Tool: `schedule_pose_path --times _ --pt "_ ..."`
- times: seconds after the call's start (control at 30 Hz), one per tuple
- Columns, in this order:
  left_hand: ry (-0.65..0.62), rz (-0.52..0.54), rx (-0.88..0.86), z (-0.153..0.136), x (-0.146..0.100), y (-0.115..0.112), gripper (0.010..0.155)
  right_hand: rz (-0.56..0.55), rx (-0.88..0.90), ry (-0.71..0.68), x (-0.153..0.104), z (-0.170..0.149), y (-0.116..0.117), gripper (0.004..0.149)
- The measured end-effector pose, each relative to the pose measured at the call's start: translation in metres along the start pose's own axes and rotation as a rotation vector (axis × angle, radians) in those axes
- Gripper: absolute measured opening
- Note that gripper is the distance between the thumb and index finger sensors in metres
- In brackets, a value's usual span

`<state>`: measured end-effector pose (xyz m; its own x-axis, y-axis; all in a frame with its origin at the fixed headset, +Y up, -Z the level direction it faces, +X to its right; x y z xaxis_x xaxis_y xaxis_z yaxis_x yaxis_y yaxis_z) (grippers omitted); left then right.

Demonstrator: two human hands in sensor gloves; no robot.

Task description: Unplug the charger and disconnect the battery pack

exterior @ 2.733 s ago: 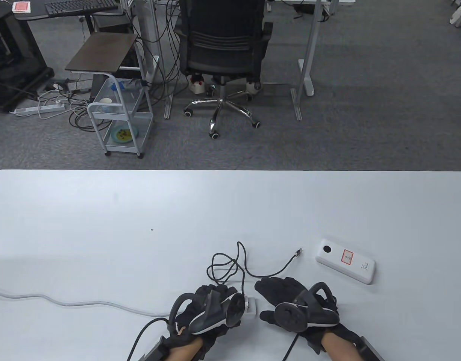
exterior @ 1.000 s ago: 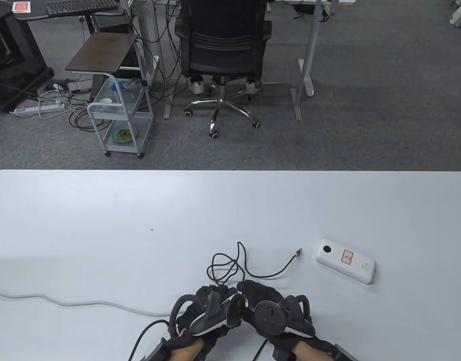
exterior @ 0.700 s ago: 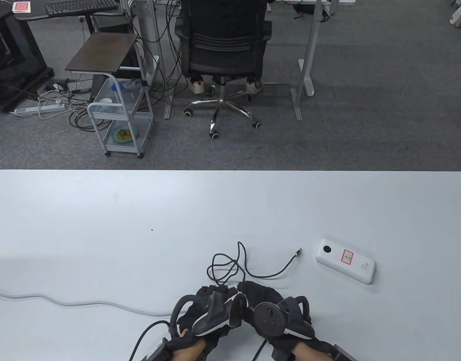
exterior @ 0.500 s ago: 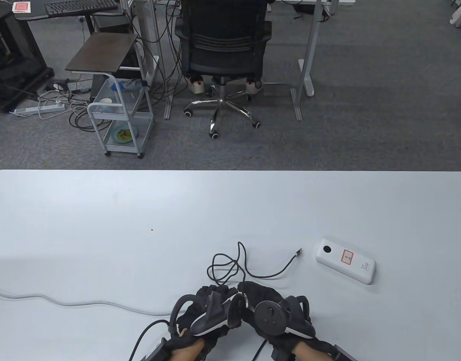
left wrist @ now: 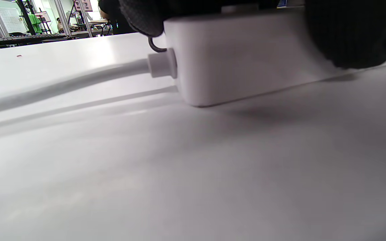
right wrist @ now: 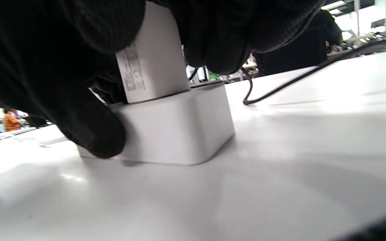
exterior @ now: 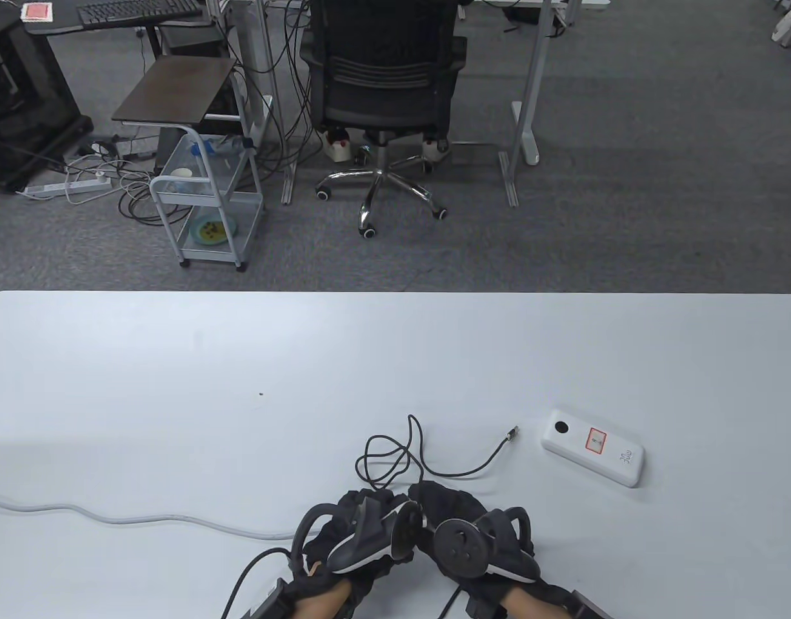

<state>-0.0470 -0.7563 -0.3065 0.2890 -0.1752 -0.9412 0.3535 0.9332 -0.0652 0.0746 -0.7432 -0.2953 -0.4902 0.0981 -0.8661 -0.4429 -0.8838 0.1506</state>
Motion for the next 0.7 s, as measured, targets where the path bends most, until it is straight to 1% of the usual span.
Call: schedule_pose_path --times 0.07,0.1,0.13,0.27,0.33,0.37,0.4,0.43,0.5,0.57,0.6,0.63,0.7 --pt "0.008 -0.012 0.003 0.000 0.000 0.001 0.080 -0.009 0.020 0.010 -0.001 0.000 0.000 0.067" --pt "0.011 -0.016 0.004 0.001 0.000 0.001 0.080 -0.035 0.018 -0.021 -0.001 0.001 -0.001 0.067" --pt "0.013 -0.015 0.008 0.001 0.000 0.001 0.080 -0.033 0.011 -0.036 -0.003 0.002 0.000 0.067" --pt "0.011 -0.021 0.002 0.001 0.000 0.001 0.080 -0.050 -0.074 -0.073 -0.005 0.009 0.001 0.067" --pt "0.015 -0.023 0.001 0.000 0.000 0.001 0.079 -0.027 -0.022 -0.015 -0.001 0.003 -0.001 0.067" --pt "0.011 -0.021 0.000 0.000 0.000 0.001 0.080 -0.011 0.043 0.034 0.001 -0.003 -0.002 0.067" --pt "0.009 -0.020 -0.009 -0.001 0.000 0.001 0.080 0.008 0.099 0.044 0.002 -0.007 -0.003 0.067" --pt "0.008 -0.024 -0.019 -0.001 0.001 0.001 0.080 0.005 0.121 0.049 0.002 -0.009 -0.003 0.067" --pt "0.017 -0.020 0.005 0.001 0.000 0.002 0.080 -0.012 0.085 0.007 0.000 -0.006 -0.002 0.067" --pt "0.019 -0.022 0.009 0.001 0.000 0.002 0.080 -0.039 -0.013 -0.043 -0.004 0.003 -0.001 0.067" --pt "0.016 -0.021 0.006 0.001 0.000 0.001 0.080 -0.044 -0.064 -0.024 -0.004 0.007 -0.002 0.067" --pt "0.015 -0.022 0.004 0.001 0.000 0.001 0.080 -0.028 -0.072 -0.021 -0.004 0.007 -0.002 0.067" --pt "0.017 -0.020 0.005 0.001 0.000 0.002 0.080 -0.018 -0.008 0.006 -0.001 0.003 -0.003 0.067"
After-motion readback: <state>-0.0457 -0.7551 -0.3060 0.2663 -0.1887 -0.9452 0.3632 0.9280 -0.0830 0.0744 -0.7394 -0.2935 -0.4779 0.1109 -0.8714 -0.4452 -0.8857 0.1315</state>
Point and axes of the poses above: the tracker on the back of each hand, its own z axis roughly to the thumb side, its own x axis roughly from the wrist to the fingertips, y = z × x, the point moved 3 cm from there along x, roughly from the wrist to the fingertips, and after that the axes turned 14 degrees about x, right-handed, at the moved point
